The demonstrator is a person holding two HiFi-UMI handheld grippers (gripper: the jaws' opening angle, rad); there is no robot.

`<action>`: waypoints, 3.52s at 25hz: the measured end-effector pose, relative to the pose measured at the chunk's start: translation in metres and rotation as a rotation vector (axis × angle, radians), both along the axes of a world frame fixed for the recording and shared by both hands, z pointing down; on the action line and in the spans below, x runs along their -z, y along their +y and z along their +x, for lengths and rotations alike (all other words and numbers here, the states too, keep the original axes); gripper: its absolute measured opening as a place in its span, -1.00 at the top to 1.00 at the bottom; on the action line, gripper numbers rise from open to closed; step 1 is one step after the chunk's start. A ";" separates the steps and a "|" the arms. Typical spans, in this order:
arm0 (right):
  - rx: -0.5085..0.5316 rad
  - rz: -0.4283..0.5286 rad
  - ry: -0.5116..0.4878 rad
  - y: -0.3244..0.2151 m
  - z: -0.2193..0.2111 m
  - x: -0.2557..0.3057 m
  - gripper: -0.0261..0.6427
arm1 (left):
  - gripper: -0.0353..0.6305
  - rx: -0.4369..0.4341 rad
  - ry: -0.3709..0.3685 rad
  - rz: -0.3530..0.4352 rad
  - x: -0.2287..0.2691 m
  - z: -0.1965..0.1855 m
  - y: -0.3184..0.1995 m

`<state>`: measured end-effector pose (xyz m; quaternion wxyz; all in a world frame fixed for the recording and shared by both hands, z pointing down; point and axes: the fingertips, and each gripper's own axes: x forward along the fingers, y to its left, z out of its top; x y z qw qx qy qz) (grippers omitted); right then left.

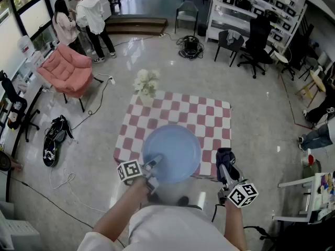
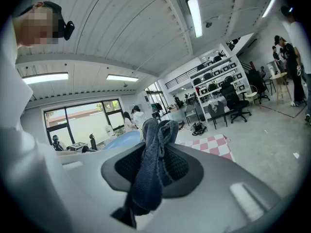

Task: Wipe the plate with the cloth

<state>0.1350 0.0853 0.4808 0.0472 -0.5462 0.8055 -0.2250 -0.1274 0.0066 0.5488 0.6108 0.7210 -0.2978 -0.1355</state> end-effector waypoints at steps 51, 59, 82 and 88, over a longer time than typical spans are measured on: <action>0.228 -0.056 -0.001 0.002 -0.008 -0.001 0.62 | 0.68 0.072 -0.155 0.155 0.027 0.112 0.024; 0.327 -0.063 0.021 0.010 -0.010 -0.003 0.62 | 0.68 0.127 -0.183 0.178 0.029 0.145 0.027; 0.602 -0.143 0.043 -0.009 -0.079 -0.013 0.62 | 0.67 0.099 -0.224 0.271 0.043 0.170 0.003; 0.650 -0.168 -0.019 -0.030 -0.105 -0.003 0.62 | 0.67 0.089 -0.207 0.317 0.056 0.156 -0.021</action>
